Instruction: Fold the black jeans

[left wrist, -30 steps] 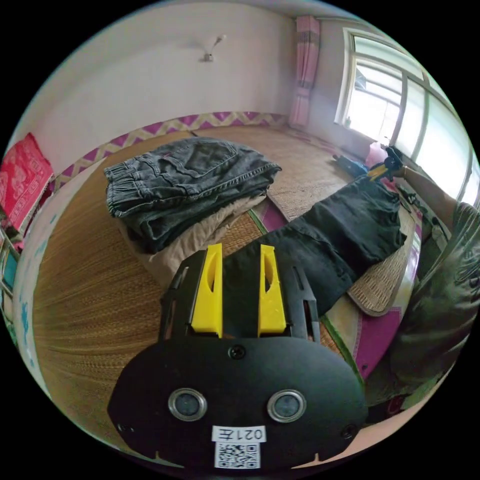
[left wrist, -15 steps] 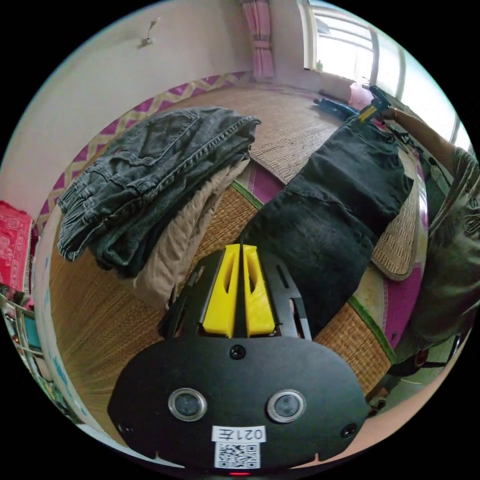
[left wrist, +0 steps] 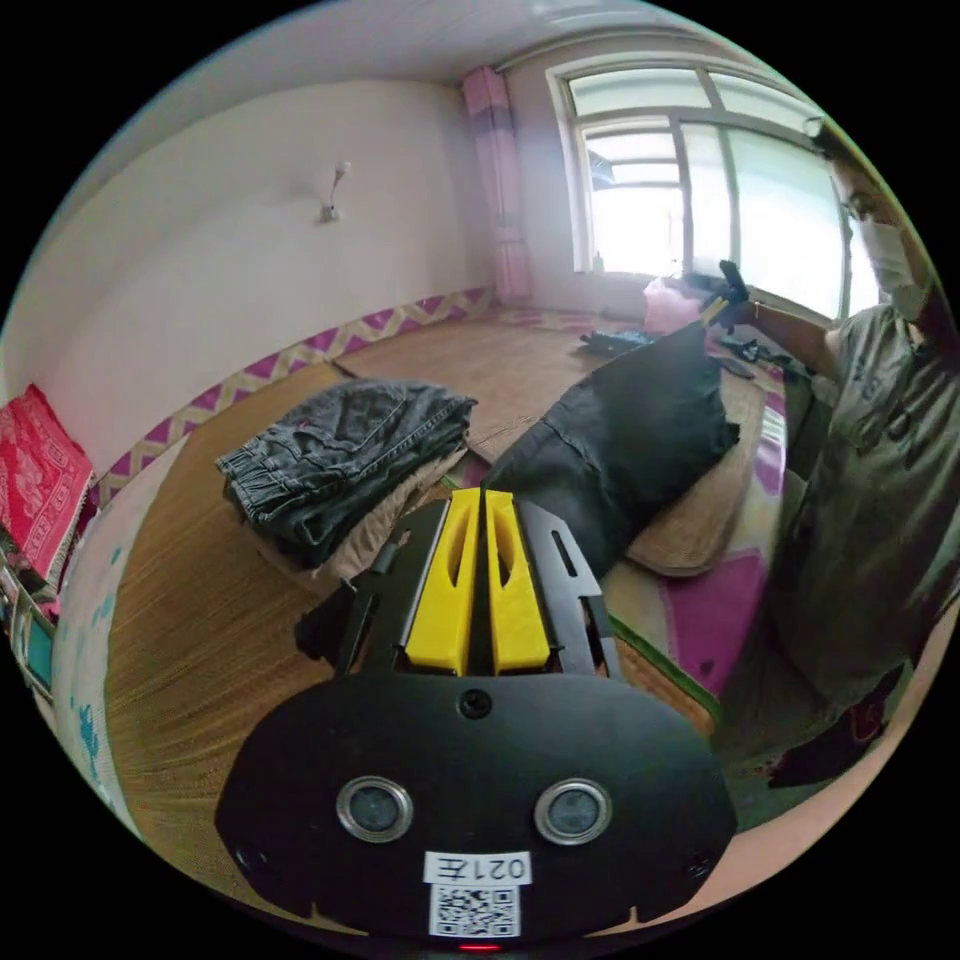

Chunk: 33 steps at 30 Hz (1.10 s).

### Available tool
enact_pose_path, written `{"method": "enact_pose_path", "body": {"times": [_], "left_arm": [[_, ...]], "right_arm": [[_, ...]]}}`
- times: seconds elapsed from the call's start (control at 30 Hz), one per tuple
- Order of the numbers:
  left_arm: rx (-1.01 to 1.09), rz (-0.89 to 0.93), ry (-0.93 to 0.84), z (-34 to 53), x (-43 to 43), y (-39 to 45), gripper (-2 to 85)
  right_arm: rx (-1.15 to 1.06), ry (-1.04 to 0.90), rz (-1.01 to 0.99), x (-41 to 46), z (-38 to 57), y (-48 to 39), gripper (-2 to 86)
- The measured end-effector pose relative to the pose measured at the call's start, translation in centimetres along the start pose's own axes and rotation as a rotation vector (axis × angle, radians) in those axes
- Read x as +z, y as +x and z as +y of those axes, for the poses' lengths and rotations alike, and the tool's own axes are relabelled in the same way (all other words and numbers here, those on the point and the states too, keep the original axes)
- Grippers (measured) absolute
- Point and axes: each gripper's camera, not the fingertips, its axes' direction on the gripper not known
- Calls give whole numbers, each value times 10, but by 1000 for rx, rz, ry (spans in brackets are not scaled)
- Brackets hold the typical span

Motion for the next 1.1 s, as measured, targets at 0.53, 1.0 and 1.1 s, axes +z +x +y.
{"method": "enact_pose_path", "body": {"times": [0.53,1.0,1.1], "left_arm": [[-317,215,-102,149,-28,80,-8],[-498,-253,-346,129,-37,38,89],[-459,-275,-325,127,-29,36,83]], "right_arm": [[245,-237,-218,41,160,-112,-6],[277,115,-132,-52,146,-108,58],[230,116,-144,-37,129,-115,58]]}}
